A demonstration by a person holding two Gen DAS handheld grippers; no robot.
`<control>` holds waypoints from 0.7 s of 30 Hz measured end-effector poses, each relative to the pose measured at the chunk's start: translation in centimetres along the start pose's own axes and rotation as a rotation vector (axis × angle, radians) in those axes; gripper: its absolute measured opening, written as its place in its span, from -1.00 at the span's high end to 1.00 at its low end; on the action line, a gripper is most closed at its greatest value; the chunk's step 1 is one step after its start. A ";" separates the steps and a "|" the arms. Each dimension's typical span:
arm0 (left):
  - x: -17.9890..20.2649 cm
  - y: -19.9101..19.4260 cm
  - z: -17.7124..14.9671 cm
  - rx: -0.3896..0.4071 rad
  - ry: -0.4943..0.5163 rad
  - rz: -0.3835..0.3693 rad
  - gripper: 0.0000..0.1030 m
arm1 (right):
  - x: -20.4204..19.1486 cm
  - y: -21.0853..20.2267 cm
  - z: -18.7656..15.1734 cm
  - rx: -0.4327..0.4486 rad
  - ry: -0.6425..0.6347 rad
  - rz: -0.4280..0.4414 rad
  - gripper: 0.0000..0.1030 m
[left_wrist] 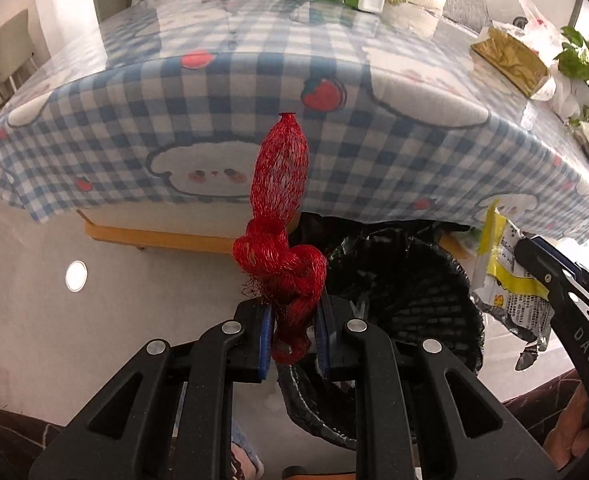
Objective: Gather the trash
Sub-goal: 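Lower the yellow wrapper into the black bin and open the right tool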
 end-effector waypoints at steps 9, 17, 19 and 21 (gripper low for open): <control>0.5 2.3 -0.9 -0.044 0.023 0.007 0.68 | -0.3 2.5 -1.3 -0.055 -0.017 -0.008 0.66; 0.1 2.9 -1.4 -0.063 0.018 0.020 0.68 | -1.1 4.1 -2.1 -0.087 -0.034 0.004 0.55; -0.1 2.9 -1.5 -0.063 0.018 0.023 0.68 | -1.3 4.1 -2.1 -0.082 -0.034 0.004 0.55; -0.3 3.0 -1.5 -0.063 0.018 0.022 0.68 | -1.6 4.2 -2.1 -0.083 -0.039 0.012 0.48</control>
Point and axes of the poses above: each gripper's, at about its wrist camera, not at the fingertips, and y roughly the way its jaws point, x to its right, z to its top, the point moved 1 cm from there along y, roughly the way its jaws point, and after that the axes turned 1 degree about z, right-handed, at the moved point
